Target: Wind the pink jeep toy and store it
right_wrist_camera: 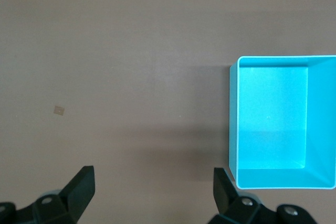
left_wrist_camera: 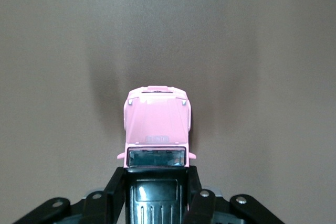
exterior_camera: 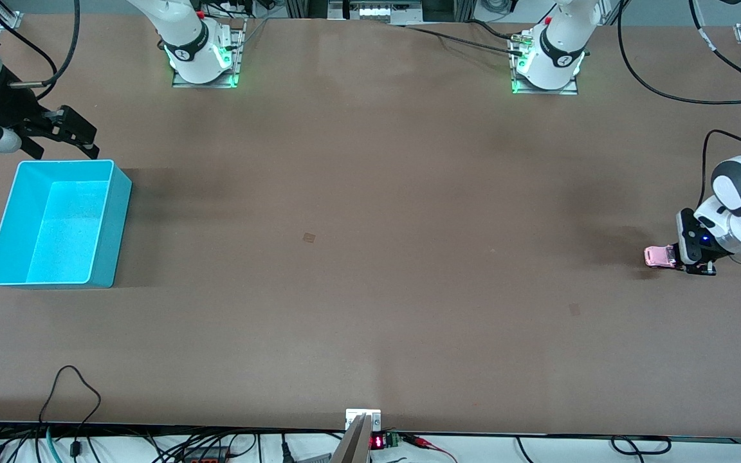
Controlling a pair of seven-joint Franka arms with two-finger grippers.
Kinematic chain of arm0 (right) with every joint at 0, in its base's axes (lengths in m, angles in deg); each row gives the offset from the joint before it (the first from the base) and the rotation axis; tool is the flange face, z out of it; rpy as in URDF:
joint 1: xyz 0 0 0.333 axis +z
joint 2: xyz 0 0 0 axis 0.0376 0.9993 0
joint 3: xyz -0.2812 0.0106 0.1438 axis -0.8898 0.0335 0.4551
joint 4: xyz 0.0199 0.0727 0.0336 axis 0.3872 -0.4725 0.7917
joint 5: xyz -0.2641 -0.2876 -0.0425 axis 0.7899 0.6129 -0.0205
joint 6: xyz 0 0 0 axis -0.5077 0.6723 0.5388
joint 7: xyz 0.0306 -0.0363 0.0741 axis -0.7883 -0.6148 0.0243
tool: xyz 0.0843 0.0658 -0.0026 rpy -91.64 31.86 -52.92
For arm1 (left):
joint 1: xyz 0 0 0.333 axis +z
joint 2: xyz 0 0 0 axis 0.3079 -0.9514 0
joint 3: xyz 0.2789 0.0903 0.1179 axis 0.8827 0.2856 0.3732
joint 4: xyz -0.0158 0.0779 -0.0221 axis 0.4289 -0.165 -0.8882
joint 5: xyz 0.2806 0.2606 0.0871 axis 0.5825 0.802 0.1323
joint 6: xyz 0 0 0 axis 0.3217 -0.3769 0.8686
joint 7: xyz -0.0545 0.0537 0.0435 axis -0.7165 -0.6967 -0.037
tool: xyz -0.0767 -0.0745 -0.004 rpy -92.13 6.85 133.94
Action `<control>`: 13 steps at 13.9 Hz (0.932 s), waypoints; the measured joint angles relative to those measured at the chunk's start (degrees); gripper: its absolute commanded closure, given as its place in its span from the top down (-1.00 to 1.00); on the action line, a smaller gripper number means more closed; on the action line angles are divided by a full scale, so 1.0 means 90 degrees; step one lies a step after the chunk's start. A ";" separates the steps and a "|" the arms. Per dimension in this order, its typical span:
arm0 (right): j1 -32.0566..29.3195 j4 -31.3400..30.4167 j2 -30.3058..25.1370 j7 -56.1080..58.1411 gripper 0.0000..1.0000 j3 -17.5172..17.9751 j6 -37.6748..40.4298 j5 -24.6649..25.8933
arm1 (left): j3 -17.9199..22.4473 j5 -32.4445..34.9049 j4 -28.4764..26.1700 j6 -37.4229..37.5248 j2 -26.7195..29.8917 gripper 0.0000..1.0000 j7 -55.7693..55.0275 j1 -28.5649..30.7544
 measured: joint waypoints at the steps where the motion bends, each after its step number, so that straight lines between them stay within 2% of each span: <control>1: -0.0002 0.0000 0.0001 0.0000 1.00 -0.0001 0.0000 0.0001 | 0.0000 0.0000 0.0010 0.0008 -0.0004 1.00 0.0000 0.0004; 5: -0.0007 0.0000 0.0002 0.0000 1.00 -0.0012 0.0005 0.0003 | -0.0016 0.0002 0.0045 0.0207 -0.0219 1.00 0.0028 0.0043; 10: -0.0012 0.0000 0.0002 0.0000 1.00 -0.0020 0.0007 0.0005 | -0.0231 0.0002 0.0522 0.1484 0.0086 1.00 -0.0142 -0.0070; 13: -0.0012 0.0001 0.0002 0.0000 1.00 -0.0028 0.0007 0.0011 | -0.0292 0.0002 0.0747 0.2220 0.0377 1.00 -0.0778 -0.0428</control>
